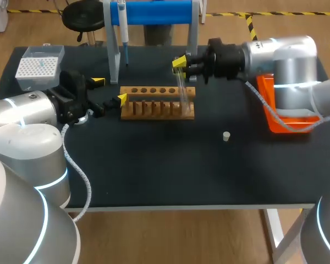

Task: Invert the test tube, pick up the pipette, mount the tip to pipette, aspirate from beaker and dispense into the tube, eject the tip, return the pipette, and cap with the stopper.

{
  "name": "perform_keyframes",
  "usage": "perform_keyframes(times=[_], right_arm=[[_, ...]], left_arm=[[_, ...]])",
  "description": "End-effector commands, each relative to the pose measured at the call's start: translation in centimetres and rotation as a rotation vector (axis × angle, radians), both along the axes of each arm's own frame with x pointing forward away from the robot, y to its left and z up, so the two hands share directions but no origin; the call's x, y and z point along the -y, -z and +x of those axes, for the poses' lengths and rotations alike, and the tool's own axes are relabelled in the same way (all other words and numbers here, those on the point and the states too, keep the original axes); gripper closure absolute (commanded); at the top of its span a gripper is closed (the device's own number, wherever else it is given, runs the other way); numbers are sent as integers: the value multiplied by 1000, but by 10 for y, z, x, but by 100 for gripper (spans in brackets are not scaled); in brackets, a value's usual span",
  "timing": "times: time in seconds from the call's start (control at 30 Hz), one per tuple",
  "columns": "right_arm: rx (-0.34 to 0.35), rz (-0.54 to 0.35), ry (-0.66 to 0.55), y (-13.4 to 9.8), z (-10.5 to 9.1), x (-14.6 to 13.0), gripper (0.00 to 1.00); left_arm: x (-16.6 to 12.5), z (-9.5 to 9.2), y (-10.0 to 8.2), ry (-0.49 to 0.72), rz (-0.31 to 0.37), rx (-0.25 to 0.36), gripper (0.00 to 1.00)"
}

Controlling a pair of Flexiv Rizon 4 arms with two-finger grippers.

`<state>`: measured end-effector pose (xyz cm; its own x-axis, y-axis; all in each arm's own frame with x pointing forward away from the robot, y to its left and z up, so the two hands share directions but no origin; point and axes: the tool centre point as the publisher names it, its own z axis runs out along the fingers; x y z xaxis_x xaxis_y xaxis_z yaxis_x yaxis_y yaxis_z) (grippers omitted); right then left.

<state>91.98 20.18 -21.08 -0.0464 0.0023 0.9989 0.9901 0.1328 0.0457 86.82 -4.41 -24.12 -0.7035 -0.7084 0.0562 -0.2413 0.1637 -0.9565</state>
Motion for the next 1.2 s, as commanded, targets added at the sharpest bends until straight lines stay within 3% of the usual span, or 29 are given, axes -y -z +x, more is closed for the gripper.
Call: perform_keyframes(times=[0.03, 1.2], right_arm=[[4, 14, -14, 1, 4, 1, 100], [11, 30, -25, -2, 0, 4, 100]], left_arm=[[-1, -1, 2, 0, -5, 5, 0], [-1, -1, 2, 0, -5, 5, 0]])
